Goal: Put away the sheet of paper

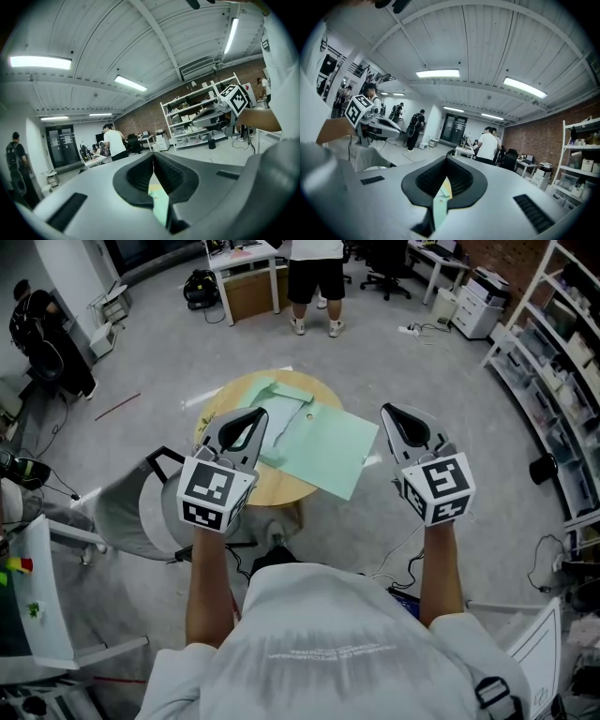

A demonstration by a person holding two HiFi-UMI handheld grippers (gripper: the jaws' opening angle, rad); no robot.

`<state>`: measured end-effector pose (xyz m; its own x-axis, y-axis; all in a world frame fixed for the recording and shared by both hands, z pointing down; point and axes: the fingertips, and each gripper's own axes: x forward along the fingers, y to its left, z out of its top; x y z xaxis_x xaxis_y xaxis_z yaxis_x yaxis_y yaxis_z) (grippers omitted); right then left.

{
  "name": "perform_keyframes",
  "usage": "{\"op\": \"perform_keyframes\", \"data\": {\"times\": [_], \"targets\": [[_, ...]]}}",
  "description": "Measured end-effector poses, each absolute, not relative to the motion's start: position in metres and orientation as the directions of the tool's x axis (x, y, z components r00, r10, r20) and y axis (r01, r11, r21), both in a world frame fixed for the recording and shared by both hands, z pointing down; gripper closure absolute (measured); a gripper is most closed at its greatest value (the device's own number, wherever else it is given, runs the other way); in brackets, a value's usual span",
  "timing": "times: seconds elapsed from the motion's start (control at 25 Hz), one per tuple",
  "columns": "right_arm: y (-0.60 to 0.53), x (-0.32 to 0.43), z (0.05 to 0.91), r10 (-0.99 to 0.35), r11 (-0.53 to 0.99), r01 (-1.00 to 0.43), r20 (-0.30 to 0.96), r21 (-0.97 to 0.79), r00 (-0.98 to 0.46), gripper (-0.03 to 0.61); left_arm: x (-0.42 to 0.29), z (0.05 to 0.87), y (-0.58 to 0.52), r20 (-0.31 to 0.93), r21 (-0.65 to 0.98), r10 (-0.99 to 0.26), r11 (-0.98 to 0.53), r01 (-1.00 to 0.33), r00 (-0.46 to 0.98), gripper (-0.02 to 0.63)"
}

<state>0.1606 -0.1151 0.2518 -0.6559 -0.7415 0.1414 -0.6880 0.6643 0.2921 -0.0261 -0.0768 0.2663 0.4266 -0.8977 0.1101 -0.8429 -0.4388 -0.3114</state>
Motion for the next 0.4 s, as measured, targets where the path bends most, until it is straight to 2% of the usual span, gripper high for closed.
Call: {"op": "perform_keyframes", "data": {"times": [0.4], "targets": [[-0.116,0.147,0.265,-0.723,0.687,-0.675,0.157,0.27,-0.673,0.551,-0.022,0.28,-0.074,0.123,-0.286,-0.875,-0.483,-0.828,0.468,0.594]]}}
